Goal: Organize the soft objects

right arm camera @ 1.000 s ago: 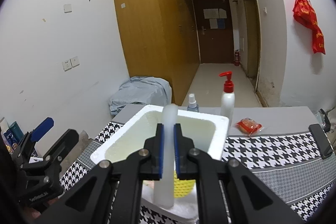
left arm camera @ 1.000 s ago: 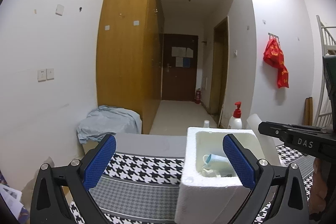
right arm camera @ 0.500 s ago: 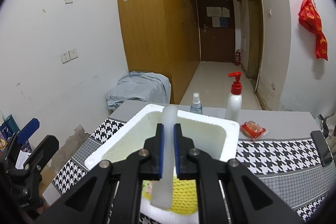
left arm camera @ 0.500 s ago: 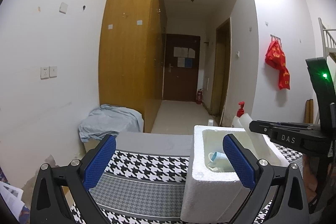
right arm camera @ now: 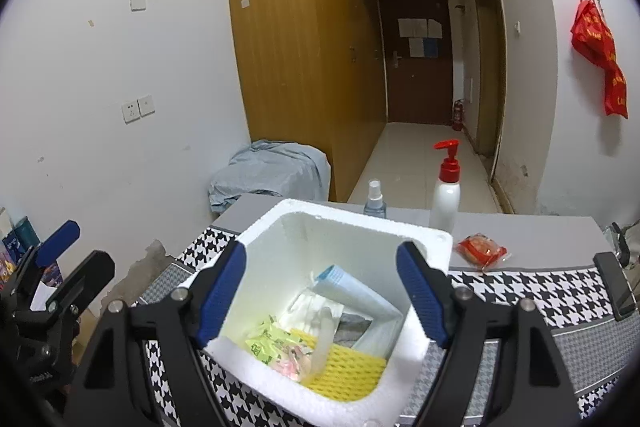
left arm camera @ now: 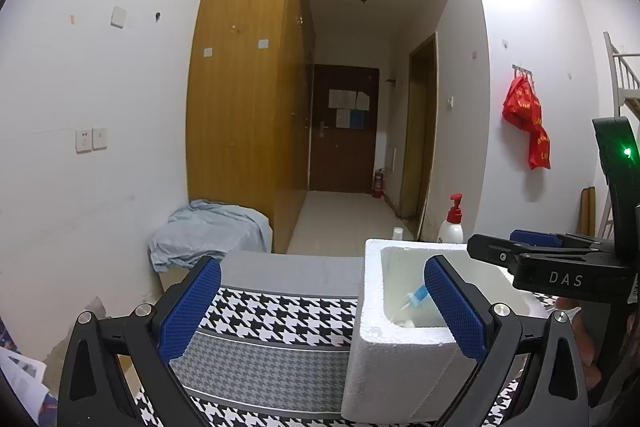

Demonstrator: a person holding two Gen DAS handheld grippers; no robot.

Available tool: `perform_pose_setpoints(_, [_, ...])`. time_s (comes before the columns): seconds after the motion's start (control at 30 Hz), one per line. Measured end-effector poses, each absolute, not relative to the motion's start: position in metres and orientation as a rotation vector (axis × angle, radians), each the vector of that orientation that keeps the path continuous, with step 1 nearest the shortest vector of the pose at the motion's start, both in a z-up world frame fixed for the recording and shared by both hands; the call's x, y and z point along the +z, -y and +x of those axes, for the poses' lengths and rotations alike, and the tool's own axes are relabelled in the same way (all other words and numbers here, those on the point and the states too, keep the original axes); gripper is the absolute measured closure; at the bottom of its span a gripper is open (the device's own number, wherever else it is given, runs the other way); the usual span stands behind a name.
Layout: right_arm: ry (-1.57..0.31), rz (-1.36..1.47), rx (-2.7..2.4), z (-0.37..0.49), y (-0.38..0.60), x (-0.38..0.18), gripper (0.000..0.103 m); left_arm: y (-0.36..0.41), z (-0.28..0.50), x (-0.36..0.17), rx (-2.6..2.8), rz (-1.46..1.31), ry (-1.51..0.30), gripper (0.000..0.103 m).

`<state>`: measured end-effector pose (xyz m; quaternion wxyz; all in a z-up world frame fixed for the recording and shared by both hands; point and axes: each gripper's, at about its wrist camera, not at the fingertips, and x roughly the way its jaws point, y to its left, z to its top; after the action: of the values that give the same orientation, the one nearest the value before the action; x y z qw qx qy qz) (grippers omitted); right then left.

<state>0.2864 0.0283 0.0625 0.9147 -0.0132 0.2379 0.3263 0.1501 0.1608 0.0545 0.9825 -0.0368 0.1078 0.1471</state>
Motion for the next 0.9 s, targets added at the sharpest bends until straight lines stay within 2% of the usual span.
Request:
perform_pose_setpoints(0.33, [-0.469, -0.023, 0.640, 0.280, 0.001, 0.063, 0.020, -0.145, 0.156, 0.056, 0.251, -0.090, -0.235, 0.001])
perform_pose_setpoints(0.47, [-0.407, -0.037, 0.582, 0.269, 0.024, 0.066, 0.001, -0.128, 0.160, 0.058, 0.233, -0.078, -0.235, 0.001])
perform_pose_setpoints(0.9, [-0.343, -0.034, 0.457, 0.245, 0.087, 0.069, 0.000, -0.087, 0.159, 0.070, 0.150, -0.083, -0.212, 0.001])
